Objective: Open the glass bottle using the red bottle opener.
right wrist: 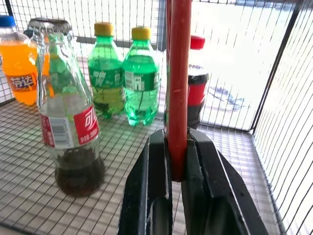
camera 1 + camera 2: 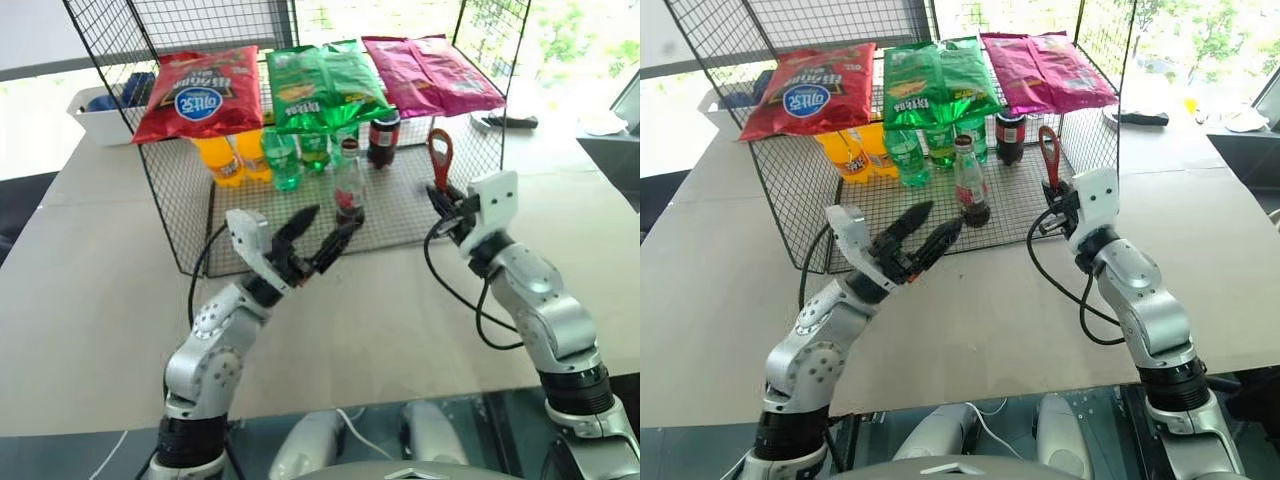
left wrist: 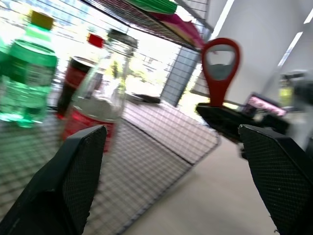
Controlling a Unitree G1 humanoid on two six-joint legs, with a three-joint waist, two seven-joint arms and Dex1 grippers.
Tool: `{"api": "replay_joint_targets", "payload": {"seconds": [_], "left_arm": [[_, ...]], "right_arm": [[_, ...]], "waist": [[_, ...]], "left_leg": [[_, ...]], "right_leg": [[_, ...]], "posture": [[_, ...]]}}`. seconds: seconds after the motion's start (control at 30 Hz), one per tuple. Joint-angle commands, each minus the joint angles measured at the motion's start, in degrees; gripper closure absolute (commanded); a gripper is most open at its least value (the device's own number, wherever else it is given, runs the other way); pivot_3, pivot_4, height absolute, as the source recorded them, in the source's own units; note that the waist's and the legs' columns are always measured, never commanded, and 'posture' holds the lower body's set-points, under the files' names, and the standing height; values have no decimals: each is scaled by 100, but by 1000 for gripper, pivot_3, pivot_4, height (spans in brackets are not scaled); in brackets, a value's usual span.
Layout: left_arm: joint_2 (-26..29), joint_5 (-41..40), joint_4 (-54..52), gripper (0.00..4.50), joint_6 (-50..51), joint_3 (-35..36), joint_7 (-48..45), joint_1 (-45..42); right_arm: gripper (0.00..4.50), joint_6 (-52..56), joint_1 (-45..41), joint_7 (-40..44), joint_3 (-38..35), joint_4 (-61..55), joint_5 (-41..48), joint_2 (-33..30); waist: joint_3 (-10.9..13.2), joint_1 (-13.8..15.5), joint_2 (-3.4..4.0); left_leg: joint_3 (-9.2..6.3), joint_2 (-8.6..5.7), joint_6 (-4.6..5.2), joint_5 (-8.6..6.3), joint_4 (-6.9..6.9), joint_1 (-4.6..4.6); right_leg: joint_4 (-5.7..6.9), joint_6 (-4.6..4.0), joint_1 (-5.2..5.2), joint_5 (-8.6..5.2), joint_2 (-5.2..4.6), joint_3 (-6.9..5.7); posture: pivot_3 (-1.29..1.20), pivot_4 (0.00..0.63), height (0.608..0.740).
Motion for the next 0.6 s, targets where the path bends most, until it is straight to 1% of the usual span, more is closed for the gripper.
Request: {"api": "replay_joint_targets", "payload": {"seconds": [0.03,0.27,0.37,0.6], "left_arm": [[-174,969,696,52,-1011,-199,190,-377],[-363,1373,2357,52,-1879,-138,41,-1444],[-392,1366,2912,52,-2077,-62,-47,-1831],[-461,1190,3904,52,-2386,-9,-598,-2591]], "right_arm": [[4500,-650,-57,-54,-17,-69,-561,114],[4500,-983,-36,69,1,36,-994,374],[4500,-1051,-28,111,-10,80,-1083,450],[4500,-1135,5,174,-29,105,-1266,583]], "waist": [[0,13,0],[0,-16,0],[0,-25,0],[0,-27,-1]], "left_leg": [[-2,0,0,0,0,0],[-6,-1,0,0,1,-1],[-6,-1,1,0,1,-1],[-9,-1,1,0,4,-2]], "right_leg": [[0,0,0,0,0,-1],[-1,1,-1,0,0,-4],[-1,1,-2,1,0,-3],[0,2,-2,1,0,-5]], "posture": [[0,150,740],[0,150,740],[0,150,740],[0,150,740]]}}
